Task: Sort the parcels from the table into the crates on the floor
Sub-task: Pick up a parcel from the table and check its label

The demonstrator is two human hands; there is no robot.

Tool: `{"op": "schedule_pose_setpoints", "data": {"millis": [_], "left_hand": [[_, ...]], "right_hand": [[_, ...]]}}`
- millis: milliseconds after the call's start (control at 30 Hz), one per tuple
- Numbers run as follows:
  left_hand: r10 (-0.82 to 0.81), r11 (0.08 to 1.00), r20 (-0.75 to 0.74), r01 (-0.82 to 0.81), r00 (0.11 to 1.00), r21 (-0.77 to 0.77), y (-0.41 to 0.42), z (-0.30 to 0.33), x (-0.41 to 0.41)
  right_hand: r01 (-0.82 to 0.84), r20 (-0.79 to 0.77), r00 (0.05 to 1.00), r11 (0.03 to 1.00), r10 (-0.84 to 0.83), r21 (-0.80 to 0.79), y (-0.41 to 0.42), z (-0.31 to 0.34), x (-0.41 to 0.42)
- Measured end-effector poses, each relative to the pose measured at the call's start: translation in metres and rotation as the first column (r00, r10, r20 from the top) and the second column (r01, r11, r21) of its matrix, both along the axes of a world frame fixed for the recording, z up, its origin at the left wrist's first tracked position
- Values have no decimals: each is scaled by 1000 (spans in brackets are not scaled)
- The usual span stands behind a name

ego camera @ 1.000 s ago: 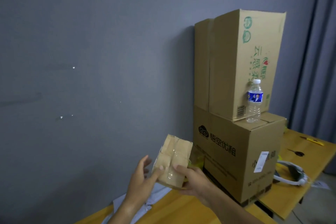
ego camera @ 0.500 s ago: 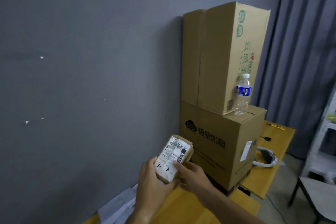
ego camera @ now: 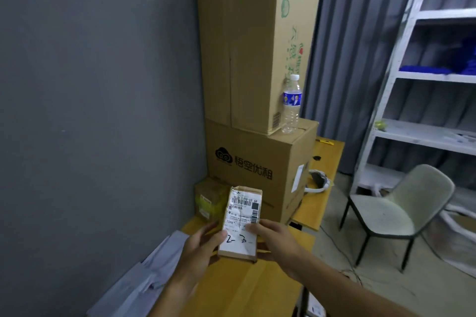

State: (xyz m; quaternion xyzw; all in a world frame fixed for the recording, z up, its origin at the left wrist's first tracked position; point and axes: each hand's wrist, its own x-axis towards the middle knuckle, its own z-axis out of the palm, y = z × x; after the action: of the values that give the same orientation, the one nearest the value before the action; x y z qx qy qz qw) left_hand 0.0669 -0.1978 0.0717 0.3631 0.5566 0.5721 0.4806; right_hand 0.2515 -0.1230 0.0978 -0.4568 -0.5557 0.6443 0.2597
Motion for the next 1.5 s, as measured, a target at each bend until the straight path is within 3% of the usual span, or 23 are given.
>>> {"op": "schedule_pose_setpoints", "data": {"millis": [267, 500, 733, 1067, 1267, 1500], "left_hand": [[-145, 989, 40, 145, 989, -11, 33, -2, 96], [-291, 955, 59, 293, 955, -36, 57, -6, 229], [-499, 859, 115, 508, 859, -61, 71, -27, 385], [-655, 710, 205, 685, 727, -163, 61, -84, 583], [-730, 602, 242, 769, 639, -214, 80, -119, 644], [-745, 527, 284, 794, 603, -304, 133, -165, 678]], "right_hand": [[175, 15, 984, 984, -175, -18, 3, -7, 98], [338, -65, 937, 938, -343, -78, 2, -9, 235], [481, -66, 871, 873, -486, -85, -20, -26, 397], [692, 0, 713, 703, -702, -163, -69, -82, 586], [751, 45, 646, 623, -762, -217, -70, -114, 642], [803, 80, 568, 530, -819, -274, -39, -143, 659]]}}
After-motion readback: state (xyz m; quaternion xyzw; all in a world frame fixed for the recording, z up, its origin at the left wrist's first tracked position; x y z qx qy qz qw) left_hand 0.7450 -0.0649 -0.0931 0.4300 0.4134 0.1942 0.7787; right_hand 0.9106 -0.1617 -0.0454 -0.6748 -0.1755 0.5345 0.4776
